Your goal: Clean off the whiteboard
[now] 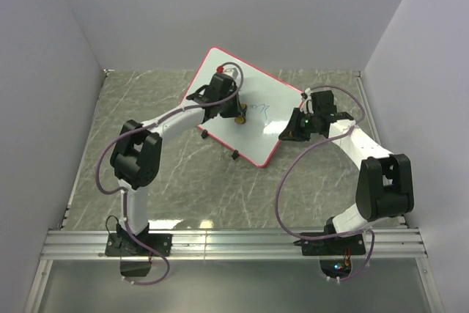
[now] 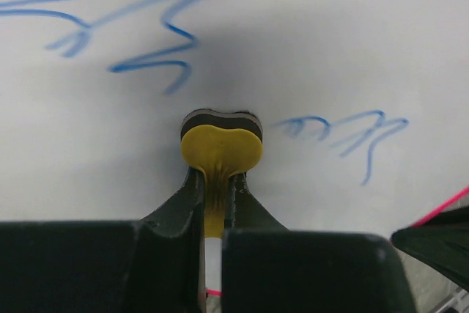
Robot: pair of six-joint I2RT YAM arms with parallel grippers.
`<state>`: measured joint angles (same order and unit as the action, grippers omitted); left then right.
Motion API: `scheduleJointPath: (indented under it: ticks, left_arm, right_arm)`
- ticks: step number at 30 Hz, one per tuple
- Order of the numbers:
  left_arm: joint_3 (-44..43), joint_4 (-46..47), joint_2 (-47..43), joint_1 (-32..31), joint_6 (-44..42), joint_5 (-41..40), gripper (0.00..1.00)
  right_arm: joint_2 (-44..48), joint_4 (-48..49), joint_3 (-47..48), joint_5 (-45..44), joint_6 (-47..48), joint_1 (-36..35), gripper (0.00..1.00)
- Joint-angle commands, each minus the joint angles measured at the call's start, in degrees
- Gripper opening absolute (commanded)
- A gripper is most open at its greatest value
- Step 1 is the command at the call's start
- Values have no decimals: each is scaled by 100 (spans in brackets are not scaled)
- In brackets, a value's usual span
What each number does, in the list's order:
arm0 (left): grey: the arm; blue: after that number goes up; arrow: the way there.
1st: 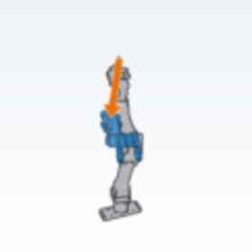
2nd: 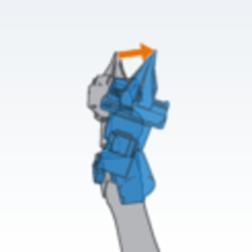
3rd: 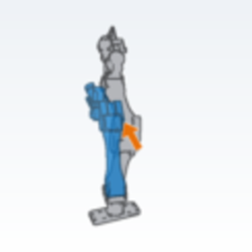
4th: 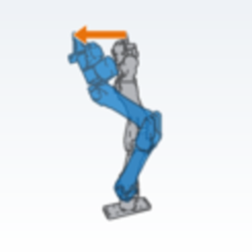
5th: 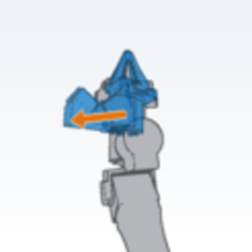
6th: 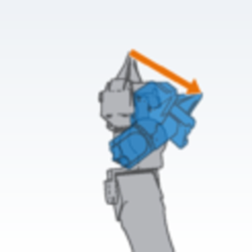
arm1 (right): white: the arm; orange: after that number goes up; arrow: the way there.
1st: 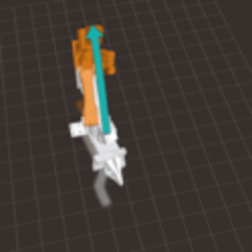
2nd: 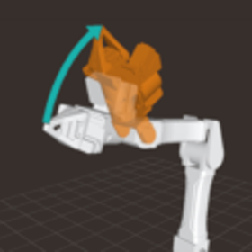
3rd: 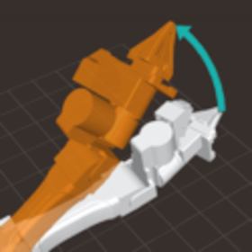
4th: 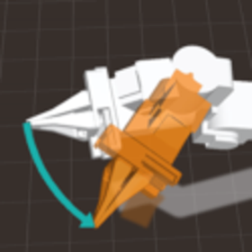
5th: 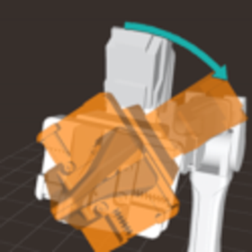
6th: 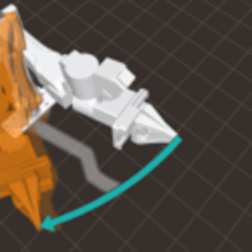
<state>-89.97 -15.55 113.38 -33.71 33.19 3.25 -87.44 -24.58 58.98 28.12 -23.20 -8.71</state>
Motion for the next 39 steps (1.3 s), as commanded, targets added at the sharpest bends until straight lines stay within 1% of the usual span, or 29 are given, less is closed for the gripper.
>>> scheduleJointPath:
  ticks: [1, 2, 6, 7, 8, 10, 12, 15, 16, 18, 19, 22, 24, 26, 30, 34, 36, 37, 39]
  left_arm:
    - [129, 70, -88, 672, 205, -34, 0]
    - [121, 44, -88, 917, 179, -87, 0]
    - [-99, -123, 17, 1349, -49, -307, 0]
    - [-212, -167, 78, 1411, -119, -307, 0]
    - [-266, -220, 122, 1490, -163, -481, 0]
    - [-371, -361, 201, 1491, -242, -658, 0]
    - [-171, -265, 176, 1456, -225, -589, 0]
    - [128, -80, 97, 1202, -190, -500, 0]
    - [277, -54, 61, 966, -190, -509, 0]
    - [366, -1, 52, 710, -138, -431, 0]
    - [384, 43, 70, 447, -103, -413, 0]
    - [95, -44, 227, -54, -58, -377, 0]
    - [-334, -202, 420, -205, -172, -369, 0]
    - [-564, -343, 509, -258, -216, -395, 0]
    - [-1082, -431, 623, -22, -252, -623, 0]
    - [-1470, -545, 860, 583, -260, -632, 0]
    - [-1758, -755, 1044, 760, -313, -834, 0]
    - [-1856, -843, 1106, 944, -313, -869, 0]
    - [-1953, -906, 1212, 1086, -339, -878, 0]
  right_arm:
    - [-98, -65, 263, 185, 202, -157, 0]
    - [-81, -73, 263, 176, 202, -166, 0]
    - [-54, -47, 184, 168, 228, -166, 0]
    - [-45, -47, 158, 159, 228, -166, 0]
    - [-36, -30, 131, 150, 237, -166, 0]
    - [-63, -12, 114, 159, 237, -166, 0]
    - [-63, 6, 96, 159, 237, -166, 0]
    - [-124, 58, 96, 168, 211, -166, 0]
    - [-142, 85, 87, 176, 202, -166, 0]
    - [-186, 120, 87, 211, 167, -157, 0]
    - [-195, 137, 87, 220, 167, -175, 0]
    - [-230, 129, 122, 238, 175, -166, 0]
    - [-265, 94, 157, 229, 219, -166, 0]
    - [-274, 50, 210, 238, 237, -166, 0]
    - [-274, 50, 219, 255, 237, -166, 0]
    - [-239, 59, 149, 247, 255, -166, 0]
    - [-238, 58, 140, 229, 272, -166, 0]
    - [-230, 50, 131, 220, 281, -166, 0]
    - [-230, 41, 140, 212, 281, -166, 0]
